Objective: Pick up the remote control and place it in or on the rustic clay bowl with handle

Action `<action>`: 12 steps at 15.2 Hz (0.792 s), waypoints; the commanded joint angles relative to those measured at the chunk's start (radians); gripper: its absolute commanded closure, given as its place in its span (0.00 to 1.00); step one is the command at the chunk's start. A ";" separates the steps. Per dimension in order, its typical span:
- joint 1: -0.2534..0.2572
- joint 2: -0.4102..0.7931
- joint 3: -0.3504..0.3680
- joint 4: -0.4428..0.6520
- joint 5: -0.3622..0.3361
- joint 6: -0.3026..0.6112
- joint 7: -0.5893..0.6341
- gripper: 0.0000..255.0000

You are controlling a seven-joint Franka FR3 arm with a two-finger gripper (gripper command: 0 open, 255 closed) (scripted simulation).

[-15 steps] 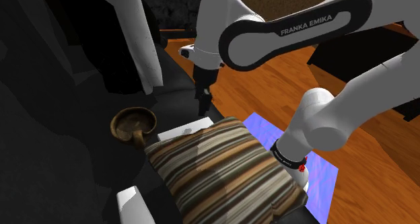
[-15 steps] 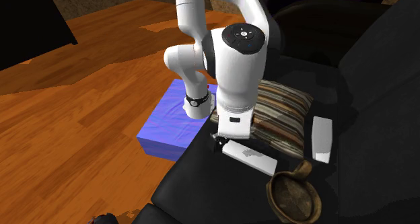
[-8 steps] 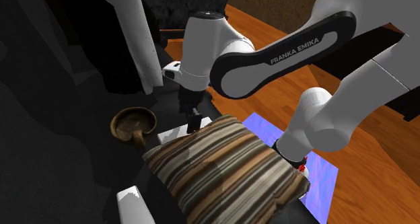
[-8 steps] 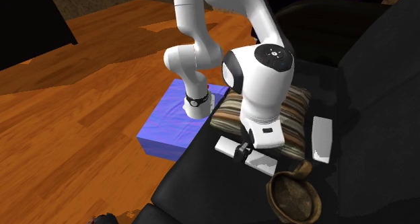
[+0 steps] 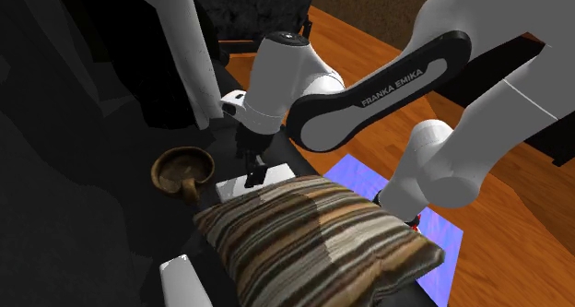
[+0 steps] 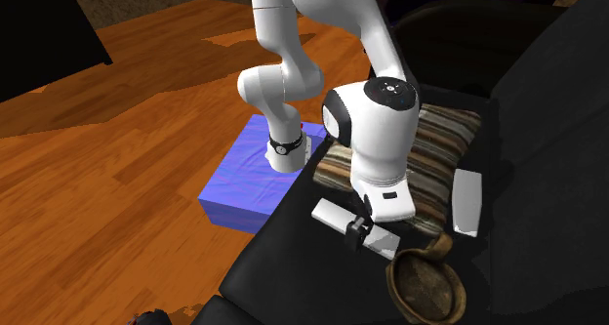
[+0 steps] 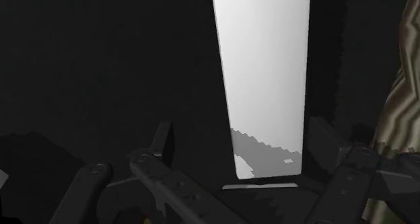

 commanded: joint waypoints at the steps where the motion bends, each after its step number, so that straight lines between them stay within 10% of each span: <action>1: 0.000 0.026 0.002 -0.003 -0.007 -0.114 0.003 0.00; 5: 0.000 0.026 0.002 -0.003 -0.007 -0.114 0.003 0.00; 6: 0.001 0.025 0.003 -0.004 -0.007 -0.113 0.004 1.00; 12: 0.000 0.027 0.002 -0.005 -0.007 -0.111 0.003 1.00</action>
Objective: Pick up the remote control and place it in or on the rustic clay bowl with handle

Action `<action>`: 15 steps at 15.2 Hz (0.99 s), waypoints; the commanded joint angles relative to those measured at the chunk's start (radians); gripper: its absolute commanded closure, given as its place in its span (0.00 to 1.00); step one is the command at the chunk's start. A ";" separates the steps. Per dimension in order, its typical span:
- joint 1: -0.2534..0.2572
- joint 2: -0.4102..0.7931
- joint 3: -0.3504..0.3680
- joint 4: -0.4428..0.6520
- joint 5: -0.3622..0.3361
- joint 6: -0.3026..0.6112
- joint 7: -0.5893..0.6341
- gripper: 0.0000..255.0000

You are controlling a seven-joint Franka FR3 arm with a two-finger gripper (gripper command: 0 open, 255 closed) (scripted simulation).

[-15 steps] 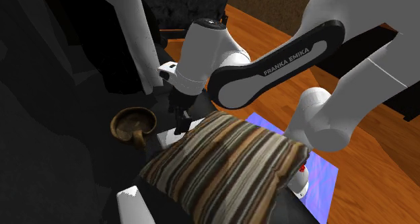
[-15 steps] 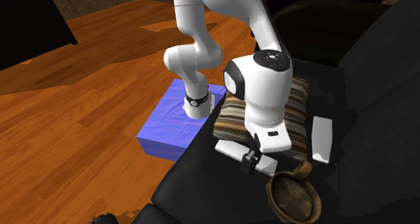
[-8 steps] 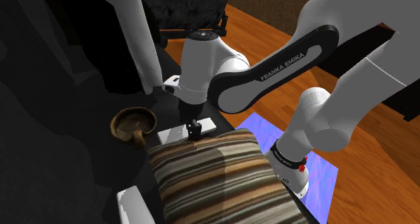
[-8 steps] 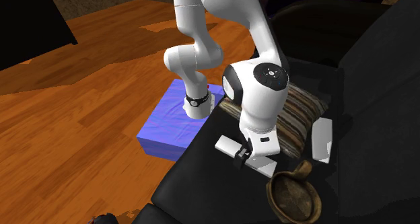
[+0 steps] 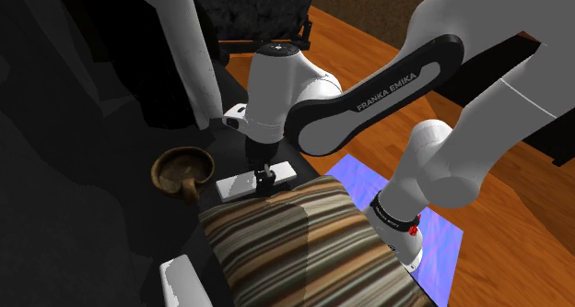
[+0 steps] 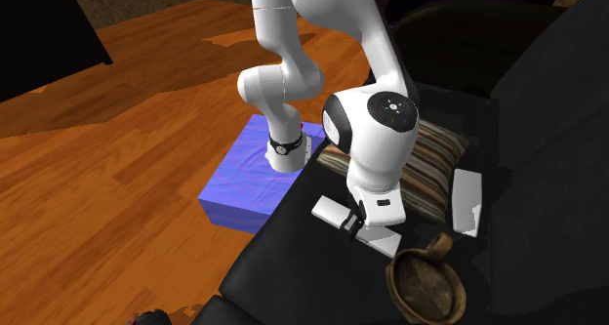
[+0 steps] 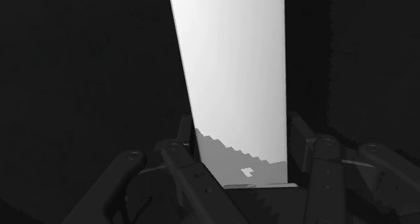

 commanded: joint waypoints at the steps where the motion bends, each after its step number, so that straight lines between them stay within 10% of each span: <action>1: 0.000 0.003 0.000 -0.002 0.000 0.000 0.000 1.00; 15: 0.005 -0.115 -0.019 0.077 0.011 -0.195 -0.010 1.00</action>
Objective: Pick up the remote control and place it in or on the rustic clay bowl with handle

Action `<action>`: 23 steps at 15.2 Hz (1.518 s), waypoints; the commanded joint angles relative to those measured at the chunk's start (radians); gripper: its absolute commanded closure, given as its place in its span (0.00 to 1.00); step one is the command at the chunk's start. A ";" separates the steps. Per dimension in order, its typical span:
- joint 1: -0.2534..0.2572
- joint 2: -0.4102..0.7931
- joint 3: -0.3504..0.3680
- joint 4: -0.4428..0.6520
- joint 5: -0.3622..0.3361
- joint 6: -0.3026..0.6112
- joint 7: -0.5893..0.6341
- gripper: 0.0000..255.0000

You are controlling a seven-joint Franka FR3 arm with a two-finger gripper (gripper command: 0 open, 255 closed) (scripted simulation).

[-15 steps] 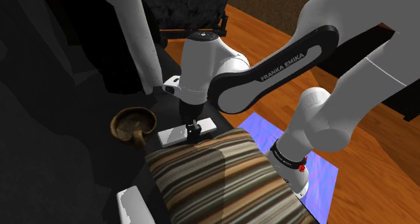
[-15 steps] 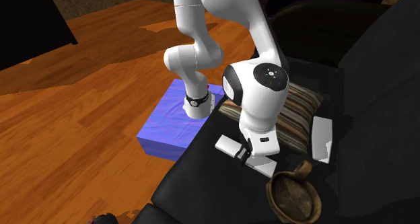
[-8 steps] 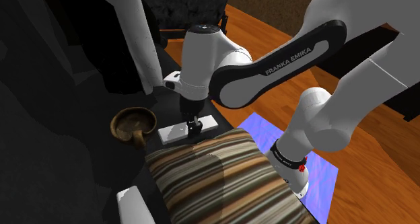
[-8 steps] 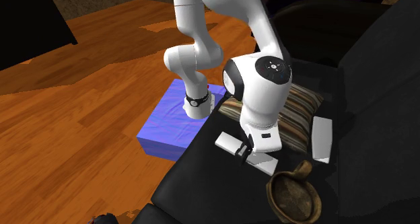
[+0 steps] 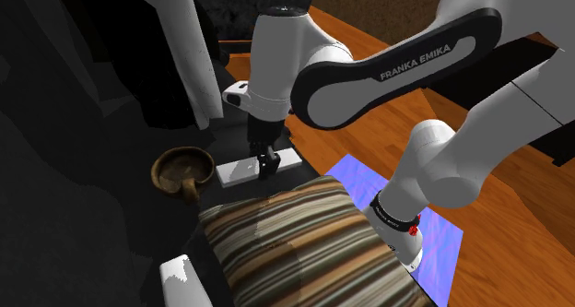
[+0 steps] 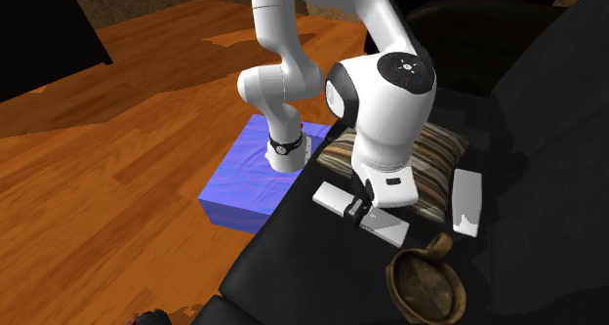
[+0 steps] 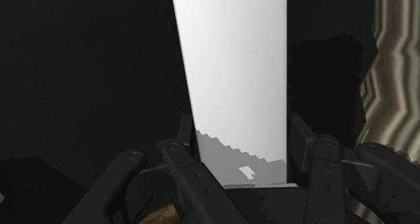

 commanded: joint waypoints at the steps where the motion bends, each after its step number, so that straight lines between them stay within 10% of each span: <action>1: 0.000 -0.019 -0.005 0.015 0.000 -0.034 -0.003 1.00; 23: -0.006 -0.030 -0.012 0.279 -0.018 -0.308 0.023 1.00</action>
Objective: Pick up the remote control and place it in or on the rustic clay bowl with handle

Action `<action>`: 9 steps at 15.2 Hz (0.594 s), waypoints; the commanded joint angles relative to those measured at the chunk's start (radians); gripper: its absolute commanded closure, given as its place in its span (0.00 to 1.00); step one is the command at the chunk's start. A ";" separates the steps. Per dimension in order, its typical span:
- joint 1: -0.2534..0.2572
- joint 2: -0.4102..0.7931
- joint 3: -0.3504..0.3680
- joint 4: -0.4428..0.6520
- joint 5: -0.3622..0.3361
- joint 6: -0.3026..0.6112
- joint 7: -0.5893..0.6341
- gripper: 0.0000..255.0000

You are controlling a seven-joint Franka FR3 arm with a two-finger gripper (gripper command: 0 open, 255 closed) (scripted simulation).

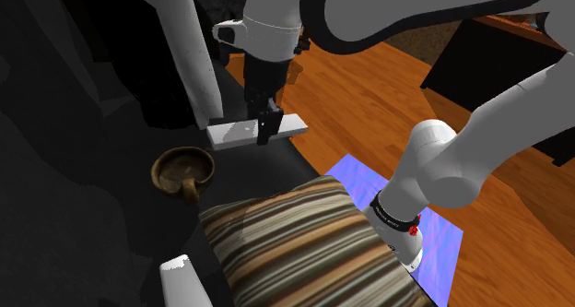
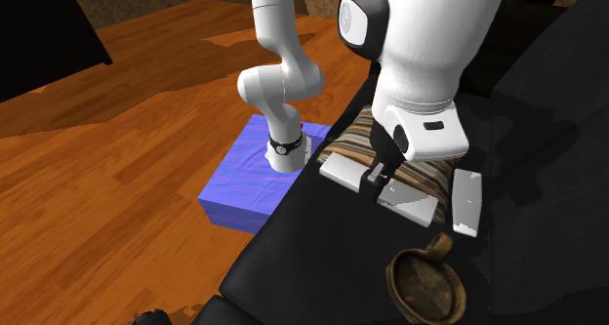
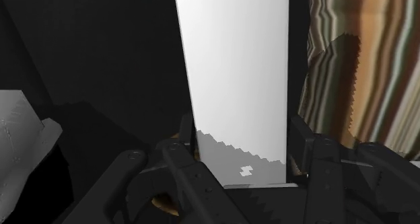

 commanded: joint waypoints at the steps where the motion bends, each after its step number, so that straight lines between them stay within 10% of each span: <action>1: -0.002 0.069 0.018 0.065 -0.010 0.004 0.024 1.00; 9: 0.008 0.396 0.082 0.405 -0.099 -0.016 0.142 1.00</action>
